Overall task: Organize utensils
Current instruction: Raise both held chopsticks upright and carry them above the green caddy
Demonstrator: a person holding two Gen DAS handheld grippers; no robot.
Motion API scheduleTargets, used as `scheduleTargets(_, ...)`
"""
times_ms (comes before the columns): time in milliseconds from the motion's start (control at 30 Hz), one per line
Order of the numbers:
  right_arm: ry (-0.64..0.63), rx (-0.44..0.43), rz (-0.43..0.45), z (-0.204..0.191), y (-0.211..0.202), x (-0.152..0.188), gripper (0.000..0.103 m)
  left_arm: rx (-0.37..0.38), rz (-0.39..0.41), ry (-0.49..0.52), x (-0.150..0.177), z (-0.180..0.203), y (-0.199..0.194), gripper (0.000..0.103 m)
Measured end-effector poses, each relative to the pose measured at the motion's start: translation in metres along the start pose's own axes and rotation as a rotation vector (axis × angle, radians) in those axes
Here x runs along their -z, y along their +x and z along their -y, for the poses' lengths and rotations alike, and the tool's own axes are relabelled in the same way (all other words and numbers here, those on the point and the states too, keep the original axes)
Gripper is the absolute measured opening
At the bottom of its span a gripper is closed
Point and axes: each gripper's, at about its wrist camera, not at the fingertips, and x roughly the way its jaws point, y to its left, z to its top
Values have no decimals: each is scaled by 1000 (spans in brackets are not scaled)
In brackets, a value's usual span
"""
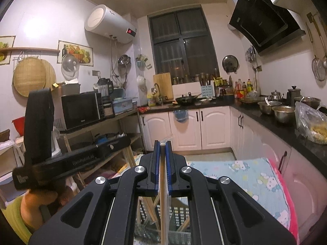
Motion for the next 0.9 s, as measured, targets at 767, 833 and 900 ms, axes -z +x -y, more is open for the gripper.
scheduleTargets(767,3,67,71,24,57,18,6,-1,-38,-34,44,-15,41,2)
scheduleTargets(833,10,68,69,26,61,26,6,0,-51,-33,51,-14,44,2)
scheduleTargets(900,24,73,68,30,64,32,6,-4,-57,-32,56,-16,46,2)
